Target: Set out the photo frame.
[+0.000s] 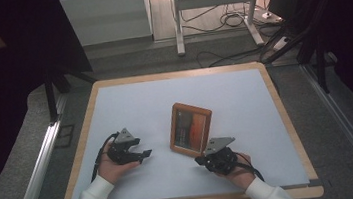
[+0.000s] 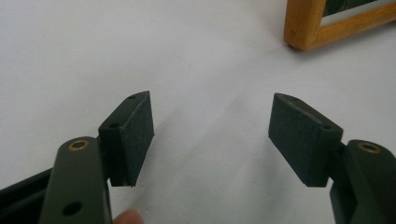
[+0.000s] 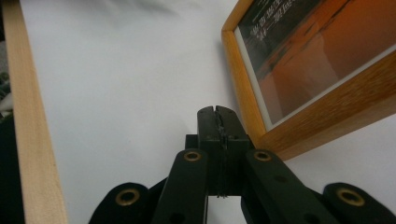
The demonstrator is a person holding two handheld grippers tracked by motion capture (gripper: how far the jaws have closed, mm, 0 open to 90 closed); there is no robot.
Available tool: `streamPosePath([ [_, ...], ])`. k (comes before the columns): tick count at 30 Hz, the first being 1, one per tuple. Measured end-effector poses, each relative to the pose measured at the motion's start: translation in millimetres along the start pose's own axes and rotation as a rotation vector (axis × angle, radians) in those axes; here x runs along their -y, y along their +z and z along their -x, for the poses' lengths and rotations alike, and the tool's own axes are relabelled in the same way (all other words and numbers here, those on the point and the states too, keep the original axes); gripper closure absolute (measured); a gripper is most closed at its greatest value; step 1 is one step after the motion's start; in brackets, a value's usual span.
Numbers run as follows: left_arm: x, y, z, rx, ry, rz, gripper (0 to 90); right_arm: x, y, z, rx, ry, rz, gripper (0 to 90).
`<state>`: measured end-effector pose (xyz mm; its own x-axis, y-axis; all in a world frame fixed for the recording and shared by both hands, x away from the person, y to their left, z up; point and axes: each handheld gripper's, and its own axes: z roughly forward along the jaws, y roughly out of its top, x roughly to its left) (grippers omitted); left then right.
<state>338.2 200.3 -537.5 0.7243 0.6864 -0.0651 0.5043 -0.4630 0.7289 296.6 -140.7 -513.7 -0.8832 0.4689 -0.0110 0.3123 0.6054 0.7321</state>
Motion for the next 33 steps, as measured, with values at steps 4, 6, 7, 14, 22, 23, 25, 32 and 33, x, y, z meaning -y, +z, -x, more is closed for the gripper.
streamPosePath([
  [4, 0.1, 0.9, 0.6, 0.003, 0.003, -0.003, 30.4, 1.1, 6.3, 1.7, 0.011, 0.0, -0.018, 89.7],
  [6, 0.2, 1.2, 0.4, 0.003, 0.003, -0.006, 30.4, 1.4, 9.5, 3.2, 0.018, -0.001, -0.028, 89.7],
  [7, 0.2, 1.4, 0.3, 0.004, 0.004, -0.007, 30.4, 1.5, 11.0, 4.0, 0.021, -0.001, -0.03, 89.7],
  [14, 0.4, 2.5, 0.8, 0.006, 0.007, -0.012, 30.1, 2.6, 15.2, 5.7, 0.045, -0.014, -0.043, 89.8],
  [22, 0.2, 2.0, 0.8, 0.004, 0.008, -0.01, 30.1, 3.8, 15.4, 7.5, 0.051, -0.01, -0.047, 89.9],
  [23, 0.3, 2.0, 0.8, 0.004, 0.008, -0.01, 30.1, 3.8, 15.3, 7.6, 0.052, -0.013, -0.048, 89.8],
  [25, 0.3, 1.9, 0.8, 0.003, 0.008, -0.011, 30.1, 3.9, 15.2, 7.9, 0.05, -0.012, -0.048, 89.8],
  [32, 0.3, 2.2, 1.1, 0.005, 0.009, -0.011, 30.1, 4.6, 14.3, 10.1, 0.045, -0.012, -0.05, 89.9],
  [33, 0.3, 2.2, 1.1, 0.005, 0.008, -0.011, 30.1, 4.7, 14.1, 10.5, 0.045, -0.011, -0.051, 89.9],
])
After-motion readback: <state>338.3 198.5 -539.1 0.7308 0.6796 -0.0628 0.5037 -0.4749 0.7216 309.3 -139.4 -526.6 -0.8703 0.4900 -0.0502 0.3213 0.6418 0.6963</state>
